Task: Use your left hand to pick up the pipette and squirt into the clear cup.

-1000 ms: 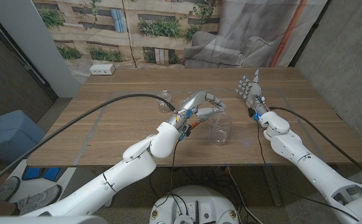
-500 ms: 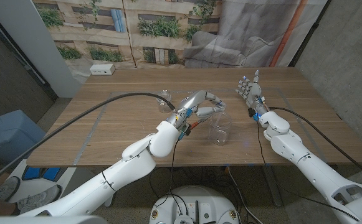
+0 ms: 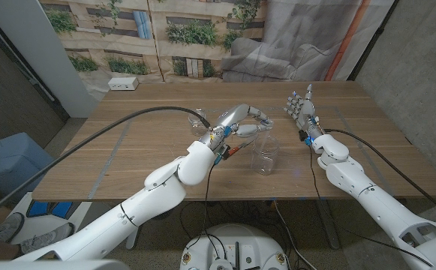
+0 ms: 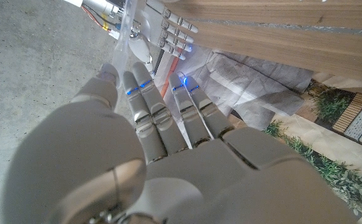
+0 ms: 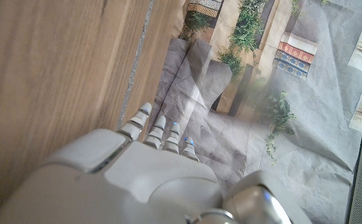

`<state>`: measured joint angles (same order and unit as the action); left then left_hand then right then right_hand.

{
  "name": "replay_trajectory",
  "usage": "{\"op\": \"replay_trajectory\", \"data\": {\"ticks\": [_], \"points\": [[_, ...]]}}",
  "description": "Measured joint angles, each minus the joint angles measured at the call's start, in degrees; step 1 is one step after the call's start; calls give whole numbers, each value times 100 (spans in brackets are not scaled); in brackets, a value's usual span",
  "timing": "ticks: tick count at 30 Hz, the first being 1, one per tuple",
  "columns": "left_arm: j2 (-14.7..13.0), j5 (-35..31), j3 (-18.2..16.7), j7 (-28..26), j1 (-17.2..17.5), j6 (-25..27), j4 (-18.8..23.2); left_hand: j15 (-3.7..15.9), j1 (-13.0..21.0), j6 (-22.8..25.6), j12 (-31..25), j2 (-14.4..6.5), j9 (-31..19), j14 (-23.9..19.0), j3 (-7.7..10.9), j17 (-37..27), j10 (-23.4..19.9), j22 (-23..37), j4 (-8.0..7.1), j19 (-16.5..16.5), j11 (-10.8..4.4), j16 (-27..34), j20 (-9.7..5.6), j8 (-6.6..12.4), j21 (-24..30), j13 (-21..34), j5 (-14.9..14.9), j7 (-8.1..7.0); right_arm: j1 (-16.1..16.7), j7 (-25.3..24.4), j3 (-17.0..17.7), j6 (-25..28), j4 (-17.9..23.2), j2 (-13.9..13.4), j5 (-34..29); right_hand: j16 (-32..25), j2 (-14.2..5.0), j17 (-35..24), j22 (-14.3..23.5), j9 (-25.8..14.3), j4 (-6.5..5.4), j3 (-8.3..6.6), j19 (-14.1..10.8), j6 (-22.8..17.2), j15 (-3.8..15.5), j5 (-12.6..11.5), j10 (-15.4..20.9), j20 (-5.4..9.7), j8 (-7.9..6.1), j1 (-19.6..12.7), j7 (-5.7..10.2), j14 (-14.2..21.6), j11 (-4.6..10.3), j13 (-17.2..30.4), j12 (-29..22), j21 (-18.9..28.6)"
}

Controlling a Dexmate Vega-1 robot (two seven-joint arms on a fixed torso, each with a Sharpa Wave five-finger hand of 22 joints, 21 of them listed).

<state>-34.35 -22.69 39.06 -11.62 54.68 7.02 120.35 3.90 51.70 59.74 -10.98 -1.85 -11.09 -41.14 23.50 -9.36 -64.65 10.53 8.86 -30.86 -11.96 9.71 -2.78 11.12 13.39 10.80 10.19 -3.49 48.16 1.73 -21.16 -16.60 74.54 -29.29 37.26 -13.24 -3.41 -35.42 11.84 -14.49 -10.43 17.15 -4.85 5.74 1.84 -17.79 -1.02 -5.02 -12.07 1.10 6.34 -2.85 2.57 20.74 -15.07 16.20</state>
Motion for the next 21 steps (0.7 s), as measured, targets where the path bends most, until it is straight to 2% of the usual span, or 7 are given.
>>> {"op": "replay_trajectory", "data": {"ticks": [21], "points": [[-154,34,-210,167,-66,183,410,21,-23,-62,0,-23,1,21,47,31,64,0,47,50,-21,0,12,0,-30,-1,0,3,-1,2,0,-1,-5,2,0,0,0,0,0,0,0,0,0,0,0,0,0,0,0,0,0,0,0,0,0,0]]}}
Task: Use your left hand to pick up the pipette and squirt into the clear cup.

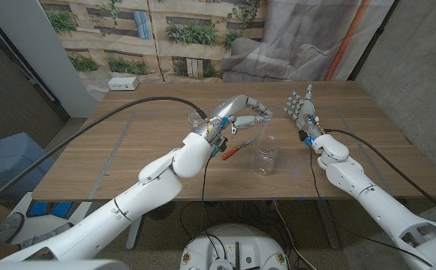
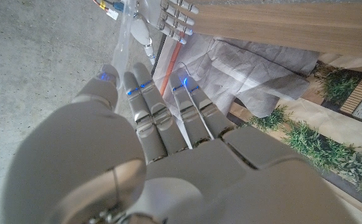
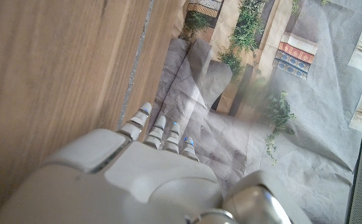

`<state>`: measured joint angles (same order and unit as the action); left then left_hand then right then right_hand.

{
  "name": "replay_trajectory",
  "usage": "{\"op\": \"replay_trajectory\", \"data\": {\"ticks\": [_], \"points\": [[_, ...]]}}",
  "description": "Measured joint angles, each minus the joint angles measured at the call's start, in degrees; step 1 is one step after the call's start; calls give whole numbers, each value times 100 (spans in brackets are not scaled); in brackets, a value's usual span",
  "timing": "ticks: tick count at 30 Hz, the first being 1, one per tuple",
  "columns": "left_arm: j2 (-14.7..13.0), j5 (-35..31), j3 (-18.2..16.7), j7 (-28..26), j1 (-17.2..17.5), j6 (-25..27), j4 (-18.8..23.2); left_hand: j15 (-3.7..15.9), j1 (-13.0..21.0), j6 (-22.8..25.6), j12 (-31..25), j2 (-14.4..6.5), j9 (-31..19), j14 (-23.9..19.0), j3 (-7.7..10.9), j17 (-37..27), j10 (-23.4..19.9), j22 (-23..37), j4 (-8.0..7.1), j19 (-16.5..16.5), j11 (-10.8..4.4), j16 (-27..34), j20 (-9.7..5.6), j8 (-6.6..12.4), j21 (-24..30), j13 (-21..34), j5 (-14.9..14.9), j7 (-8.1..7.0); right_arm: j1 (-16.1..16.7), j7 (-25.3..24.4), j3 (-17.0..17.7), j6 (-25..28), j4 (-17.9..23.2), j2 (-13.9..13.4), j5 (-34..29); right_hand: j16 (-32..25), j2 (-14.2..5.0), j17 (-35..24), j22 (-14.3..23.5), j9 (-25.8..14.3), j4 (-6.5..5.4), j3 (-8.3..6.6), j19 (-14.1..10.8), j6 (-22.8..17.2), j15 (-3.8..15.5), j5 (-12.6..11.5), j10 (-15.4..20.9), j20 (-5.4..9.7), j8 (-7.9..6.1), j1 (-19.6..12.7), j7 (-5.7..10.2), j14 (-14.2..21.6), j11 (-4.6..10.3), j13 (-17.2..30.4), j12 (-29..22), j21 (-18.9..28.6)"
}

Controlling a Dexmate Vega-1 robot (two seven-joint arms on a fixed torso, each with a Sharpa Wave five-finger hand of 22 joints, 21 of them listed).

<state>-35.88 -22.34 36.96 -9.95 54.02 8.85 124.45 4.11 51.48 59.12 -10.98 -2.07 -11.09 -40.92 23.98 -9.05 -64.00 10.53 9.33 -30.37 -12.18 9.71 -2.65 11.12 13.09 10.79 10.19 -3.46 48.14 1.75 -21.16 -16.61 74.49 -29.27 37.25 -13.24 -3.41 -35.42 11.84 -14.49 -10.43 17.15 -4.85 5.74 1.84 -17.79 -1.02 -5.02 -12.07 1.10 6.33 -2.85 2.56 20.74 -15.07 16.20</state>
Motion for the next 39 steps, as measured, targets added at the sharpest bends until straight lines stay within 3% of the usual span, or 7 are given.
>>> {"op": "replay_trajectory", "data": {"ticks": [17,18,39], "points": [[-72,16,-85,92,-4,106,204,-20,0,-29,0,0,0,40,24,-3,9,0,24,20,11,0,-20,0,0,0,0,28,-1,0,0,0,3,-2,0,0,0,0,0,0,0,0,0,0,0,0,0,0,0,0,0,0,0,0,0,0],[-118,22,-174,92,5,108,357,-20,0,-29,0,0,0,40,24,-9,10,0,24,20,10,0,-20,0,0,0,0,28,-1,0,0,0,5,-2,0,0,0,0,0,0,0,0,0,0,0,0,0,0,0,0,0,0,0,0,0,0],[-360,166,-556,146,157,103,737,-20,1,-82,0,0,0,82,42,-17,101,0,41,71,1,0,-9,0,0,-1,0,19,0,-3,-1,1,10,-1,0,0,0,0,0,0,0,0,0,0,0,0,0,0,0,0,0,0,0,0,0,0]]}}
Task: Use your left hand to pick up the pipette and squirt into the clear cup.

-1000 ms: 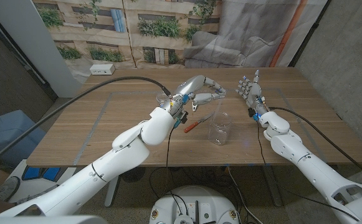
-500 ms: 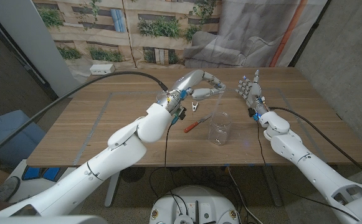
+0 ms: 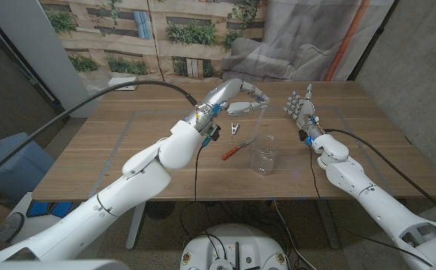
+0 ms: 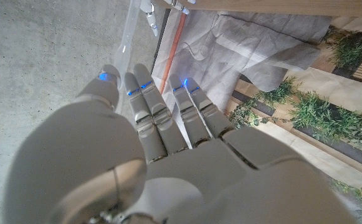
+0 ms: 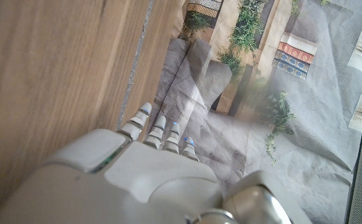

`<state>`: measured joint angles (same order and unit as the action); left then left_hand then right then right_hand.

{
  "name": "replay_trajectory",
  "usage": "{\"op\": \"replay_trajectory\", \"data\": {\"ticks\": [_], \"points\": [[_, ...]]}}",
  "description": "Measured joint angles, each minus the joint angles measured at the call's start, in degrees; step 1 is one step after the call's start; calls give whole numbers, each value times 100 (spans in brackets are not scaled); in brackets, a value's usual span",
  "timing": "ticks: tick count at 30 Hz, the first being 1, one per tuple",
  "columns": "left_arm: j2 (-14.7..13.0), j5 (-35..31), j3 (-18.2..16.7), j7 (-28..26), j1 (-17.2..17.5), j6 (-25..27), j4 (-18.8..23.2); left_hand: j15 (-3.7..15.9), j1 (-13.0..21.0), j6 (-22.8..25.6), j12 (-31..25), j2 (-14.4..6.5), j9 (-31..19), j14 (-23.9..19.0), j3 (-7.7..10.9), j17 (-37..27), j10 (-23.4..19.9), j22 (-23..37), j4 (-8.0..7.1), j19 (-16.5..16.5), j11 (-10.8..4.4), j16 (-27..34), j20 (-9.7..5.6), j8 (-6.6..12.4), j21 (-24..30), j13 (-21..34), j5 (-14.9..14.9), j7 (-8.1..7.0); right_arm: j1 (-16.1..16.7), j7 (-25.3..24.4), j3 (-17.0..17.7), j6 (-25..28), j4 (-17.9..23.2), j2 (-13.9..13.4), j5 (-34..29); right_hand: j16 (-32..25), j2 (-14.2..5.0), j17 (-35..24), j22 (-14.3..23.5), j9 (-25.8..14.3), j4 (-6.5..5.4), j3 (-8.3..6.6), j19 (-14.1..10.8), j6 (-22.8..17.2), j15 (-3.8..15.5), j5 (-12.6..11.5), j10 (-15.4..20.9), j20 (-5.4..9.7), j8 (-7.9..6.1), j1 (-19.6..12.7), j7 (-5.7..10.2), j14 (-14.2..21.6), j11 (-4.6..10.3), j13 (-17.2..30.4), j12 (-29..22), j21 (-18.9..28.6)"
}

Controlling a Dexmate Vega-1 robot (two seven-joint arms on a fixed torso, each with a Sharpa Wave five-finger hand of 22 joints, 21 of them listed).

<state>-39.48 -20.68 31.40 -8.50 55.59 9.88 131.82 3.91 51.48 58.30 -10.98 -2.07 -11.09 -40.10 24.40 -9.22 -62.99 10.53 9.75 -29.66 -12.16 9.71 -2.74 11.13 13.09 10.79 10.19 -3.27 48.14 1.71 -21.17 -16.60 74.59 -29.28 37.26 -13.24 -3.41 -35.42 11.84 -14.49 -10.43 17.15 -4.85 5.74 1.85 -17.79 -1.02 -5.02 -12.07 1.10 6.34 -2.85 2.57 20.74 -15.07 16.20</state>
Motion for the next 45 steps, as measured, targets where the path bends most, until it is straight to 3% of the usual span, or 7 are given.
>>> {"op": "replay_trajectory", "data": {"ticks": [28,45], "points": [[-441,490,-846,-335,753,-33,215,-21,0,-71,0,0,0,20,17,1,61,29,-17,-1,20,0,0,0,0,0,0,-12,-1,0,0,6,-1,-1,0,0,0,0,0,0,0,0,0,0,0,0,0,0,0,0,0,0,0,0,0,0],[-634,797,-1112,-433,1168,-66,240,-21,-23,-80,0,-23,0,20,16,1,92,26,-17,-1,9,0,0,0,0,-1,0,-22,2,-2,1,6,0,-1,0,0,0,0,0,0,0,0,0,0,0,0,0,0,0,0,0,0,0,0,0,0]]}}
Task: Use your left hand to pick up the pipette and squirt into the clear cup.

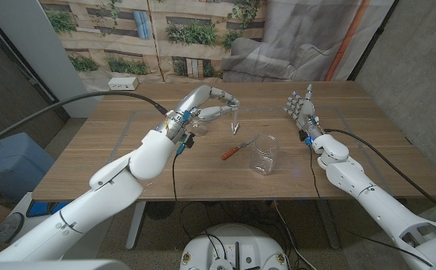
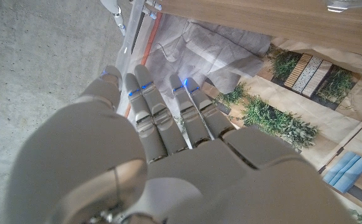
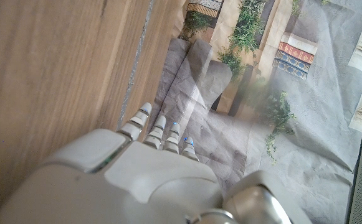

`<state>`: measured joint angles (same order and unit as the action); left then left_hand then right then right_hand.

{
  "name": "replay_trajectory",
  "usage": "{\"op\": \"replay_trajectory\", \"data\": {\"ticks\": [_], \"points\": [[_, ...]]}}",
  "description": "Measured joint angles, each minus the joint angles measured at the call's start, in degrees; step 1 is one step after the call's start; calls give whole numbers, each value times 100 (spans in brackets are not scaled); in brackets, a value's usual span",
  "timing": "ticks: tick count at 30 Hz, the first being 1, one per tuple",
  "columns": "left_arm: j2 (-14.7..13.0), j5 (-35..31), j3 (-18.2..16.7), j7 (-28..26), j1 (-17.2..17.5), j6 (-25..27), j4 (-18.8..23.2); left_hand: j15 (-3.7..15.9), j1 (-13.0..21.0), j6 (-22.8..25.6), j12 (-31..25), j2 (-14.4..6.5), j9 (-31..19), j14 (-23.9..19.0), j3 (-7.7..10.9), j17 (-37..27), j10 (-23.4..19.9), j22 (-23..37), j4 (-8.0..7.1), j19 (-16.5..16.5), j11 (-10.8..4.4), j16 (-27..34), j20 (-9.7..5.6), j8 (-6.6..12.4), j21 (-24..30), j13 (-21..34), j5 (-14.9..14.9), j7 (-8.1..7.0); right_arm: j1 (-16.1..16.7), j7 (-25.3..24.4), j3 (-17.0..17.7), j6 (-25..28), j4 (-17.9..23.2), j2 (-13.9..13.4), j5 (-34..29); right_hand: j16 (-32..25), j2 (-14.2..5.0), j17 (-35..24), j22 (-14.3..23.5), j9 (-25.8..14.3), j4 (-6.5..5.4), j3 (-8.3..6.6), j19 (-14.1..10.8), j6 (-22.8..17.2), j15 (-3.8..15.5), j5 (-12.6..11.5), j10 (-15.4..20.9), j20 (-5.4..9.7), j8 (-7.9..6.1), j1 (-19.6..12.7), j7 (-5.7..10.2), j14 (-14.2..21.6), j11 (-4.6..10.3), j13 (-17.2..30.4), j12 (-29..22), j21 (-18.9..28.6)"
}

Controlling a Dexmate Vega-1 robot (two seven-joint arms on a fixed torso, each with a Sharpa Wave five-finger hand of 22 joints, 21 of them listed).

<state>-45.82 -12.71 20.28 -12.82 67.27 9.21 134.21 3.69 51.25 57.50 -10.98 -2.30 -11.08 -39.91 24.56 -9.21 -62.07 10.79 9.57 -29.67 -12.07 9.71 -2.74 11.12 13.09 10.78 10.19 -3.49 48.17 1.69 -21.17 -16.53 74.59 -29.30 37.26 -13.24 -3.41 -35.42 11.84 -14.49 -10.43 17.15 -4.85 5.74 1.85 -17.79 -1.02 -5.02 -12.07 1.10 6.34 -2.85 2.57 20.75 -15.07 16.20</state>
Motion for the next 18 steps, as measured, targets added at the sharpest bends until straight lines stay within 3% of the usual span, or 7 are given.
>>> {"op": "replay_trajectory", "data": {"ticks": [18], "points": [[-152,134,-147,-166,393,-100,-26,0,-23,1,0,24,0,0,15,0,-1,-13,15,0,2,0,0,0,0,0,0,0,1,1,0,0,0,0,0,0,0,0,0,12,0,0,0,0,0,0,0,0,0,0,0,0,0,-2,0,0]]}}
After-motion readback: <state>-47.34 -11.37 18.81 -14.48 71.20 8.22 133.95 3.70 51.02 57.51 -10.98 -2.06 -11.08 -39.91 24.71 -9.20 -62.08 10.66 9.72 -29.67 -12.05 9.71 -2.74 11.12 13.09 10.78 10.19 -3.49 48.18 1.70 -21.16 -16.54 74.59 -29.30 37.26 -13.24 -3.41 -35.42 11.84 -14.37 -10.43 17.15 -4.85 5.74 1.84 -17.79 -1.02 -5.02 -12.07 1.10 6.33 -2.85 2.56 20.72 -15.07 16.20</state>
